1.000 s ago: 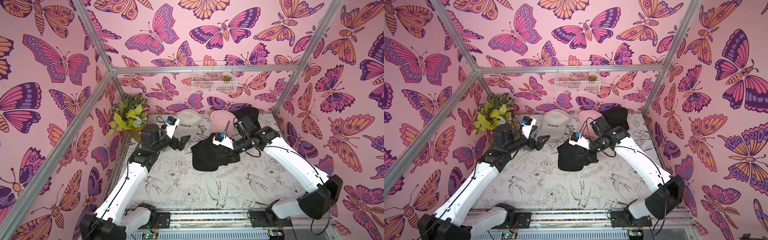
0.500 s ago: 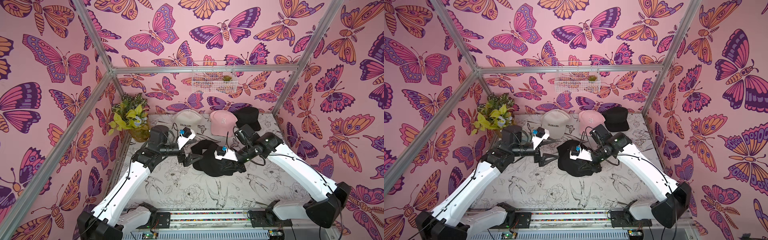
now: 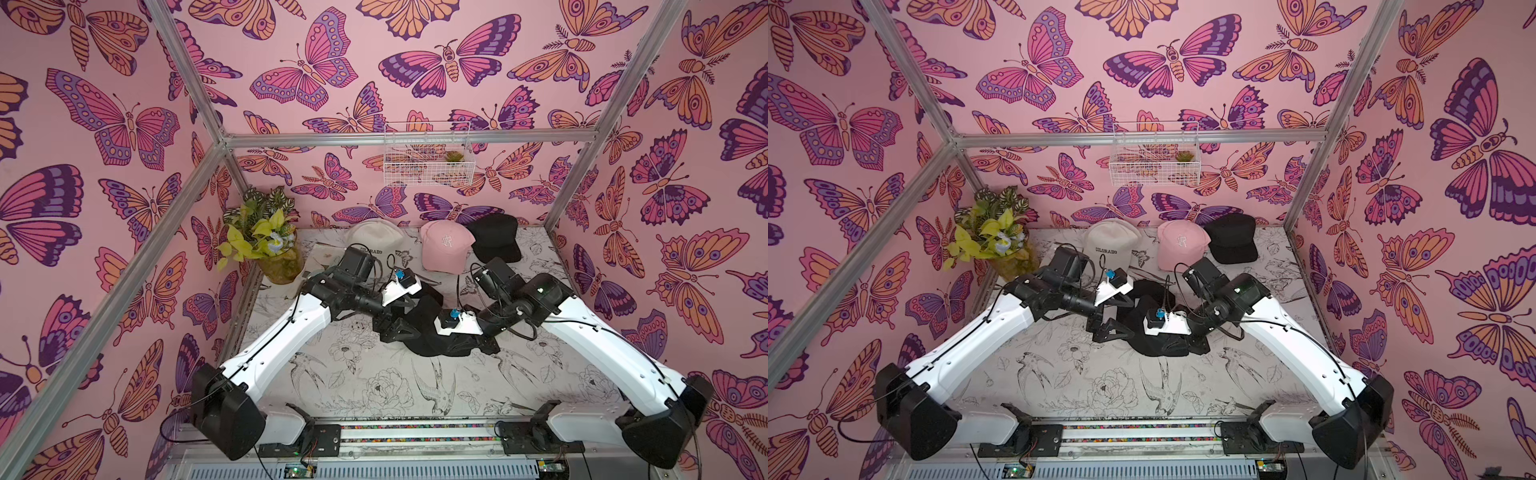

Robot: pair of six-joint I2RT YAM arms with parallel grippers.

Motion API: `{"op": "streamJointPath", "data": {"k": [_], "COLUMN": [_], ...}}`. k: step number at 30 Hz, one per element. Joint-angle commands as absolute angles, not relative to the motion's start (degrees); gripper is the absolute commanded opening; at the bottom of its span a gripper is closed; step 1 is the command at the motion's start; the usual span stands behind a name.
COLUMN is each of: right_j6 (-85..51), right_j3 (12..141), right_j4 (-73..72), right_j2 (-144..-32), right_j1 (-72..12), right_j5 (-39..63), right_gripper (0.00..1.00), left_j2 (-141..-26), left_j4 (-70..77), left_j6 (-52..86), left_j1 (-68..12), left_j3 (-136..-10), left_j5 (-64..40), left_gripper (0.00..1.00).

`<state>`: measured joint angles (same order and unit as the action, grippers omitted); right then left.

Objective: Stack the baseball caps by color
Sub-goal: Place the baseball cap on the baseball cap.

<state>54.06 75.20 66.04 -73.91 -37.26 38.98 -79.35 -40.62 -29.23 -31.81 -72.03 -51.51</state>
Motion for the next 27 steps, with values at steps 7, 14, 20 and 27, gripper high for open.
{"op": "streamJointPath", "data": {"k": [7,14,20,27], "right_j6": [58.08,58.97,58.84,58.71], "right_j3": [75.32,75.05,75.07,75.71], "right_j4": [67.74,65.94,63.72,62.40], "right_j2": [-75.42,-75.03,-75.21,-76.67], "right_j1": [-39.11,-39.11,-39.19,-39.23], "right_j5": [39.37,40.90,42.39,41.77], "right_gripper": [0.00,0.00,0.00,0.00], "left_j2": [-83.11,-86.48,-88.62,-90.50], "left_j4": [-42.72,-47.53,-48.82,-51.10], "left_j6": [-34.77,-41.27,-42.58,-45.12], "left_j1": [-32.33,-32.84,-34.60,-35.81], "left_j3": [-78.71,-81.82,-83.59,-84.99], "left_j5": [-53.61,-59.11,-57.90,-59.58], "left_gripper": [1.00,1.00,1.00,0.97]}}
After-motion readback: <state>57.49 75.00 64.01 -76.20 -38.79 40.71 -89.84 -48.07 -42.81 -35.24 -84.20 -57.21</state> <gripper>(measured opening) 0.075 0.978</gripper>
